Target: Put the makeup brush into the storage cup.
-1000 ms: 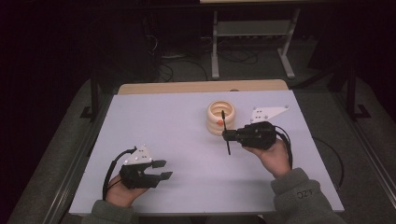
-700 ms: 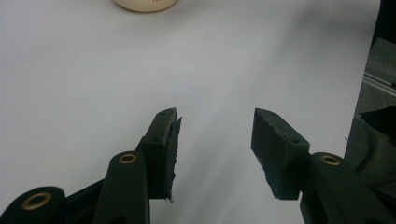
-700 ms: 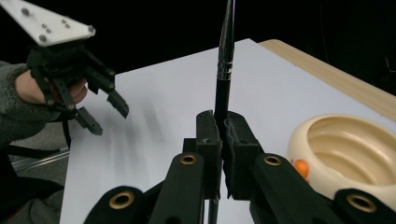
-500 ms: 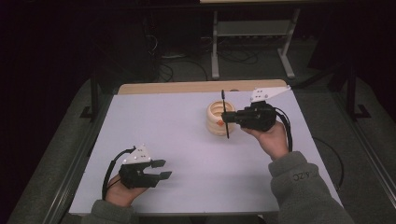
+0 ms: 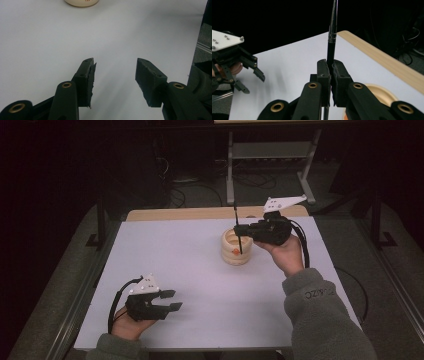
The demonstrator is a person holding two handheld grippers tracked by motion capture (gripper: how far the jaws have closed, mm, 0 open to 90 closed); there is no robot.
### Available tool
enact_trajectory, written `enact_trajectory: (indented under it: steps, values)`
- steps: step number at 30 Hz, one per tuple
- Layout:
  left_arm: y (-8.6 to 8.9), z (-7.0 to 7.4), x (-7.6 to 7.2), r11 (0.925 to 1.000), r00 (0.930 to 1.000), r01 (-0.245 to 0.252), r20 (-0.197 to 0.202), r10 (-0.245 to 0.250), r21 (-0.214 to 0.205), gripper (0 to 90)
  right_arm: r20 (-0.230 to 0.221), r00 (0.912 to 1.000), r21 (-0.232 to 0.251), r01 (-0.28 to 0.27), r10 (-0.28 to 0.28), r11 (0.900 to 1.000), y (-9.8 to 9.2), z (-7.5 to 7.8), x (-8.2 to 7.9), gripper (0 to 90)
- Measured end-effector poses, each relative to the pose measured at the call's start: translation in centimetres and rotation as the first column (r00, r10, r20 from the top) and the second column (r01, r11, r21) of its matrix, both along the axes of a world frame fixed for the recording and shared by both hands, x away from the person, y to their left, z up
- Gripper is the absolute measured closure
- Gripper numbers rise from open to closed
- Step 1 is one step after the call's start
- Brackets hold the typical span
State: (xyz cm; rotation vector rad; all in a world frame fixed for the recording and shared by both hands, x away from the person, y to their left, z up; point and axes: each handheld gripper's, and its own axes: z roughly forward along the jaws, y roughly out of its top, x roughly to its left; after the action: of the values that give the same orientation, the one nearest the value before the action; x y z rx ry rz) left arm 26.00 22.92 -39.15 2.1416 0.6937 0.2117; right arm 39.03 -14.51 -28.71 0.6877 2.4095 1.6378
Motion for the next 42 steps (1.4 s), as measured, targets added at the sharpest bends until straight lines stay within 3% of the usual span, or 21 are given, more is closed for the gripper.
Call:
enact_trajectory:
  steps: [9,15,26,42]
  values:
    - [0.1,0.1,0.0,1.0,1.0,-0.004,0.003,0.004,0.004,48.2,0.009,0.9991,-0.024,0.042,-0.042,0.9988,0.7,1.8,2.0,84.7]
    - [0.0,0.1,-0.1,1.0,1.0,-0.006,0.005,0.006,0.002,47.8,0.004,0.9968,-0.019,0.08,-0.08,0.9966,1.0,2.1,3.6,84.7]
    - [0.2,-0.1,0.1,1.0,1.0,-0.006,0.007,0.006,-0.005,44.4,-0.028,0.9883,-0.03,0.149,-0.15,0.9883,1.6,0.1,5.8,84.7]
    - [0.3,-0.1,0.1,0.9997,0.9998,-0.018,0.005,0.018,-0.014,41.8,-0.036,0.9789,-0.049,0.2,-0.201,0.9787,1.3,-1.6,6.4,84.6]
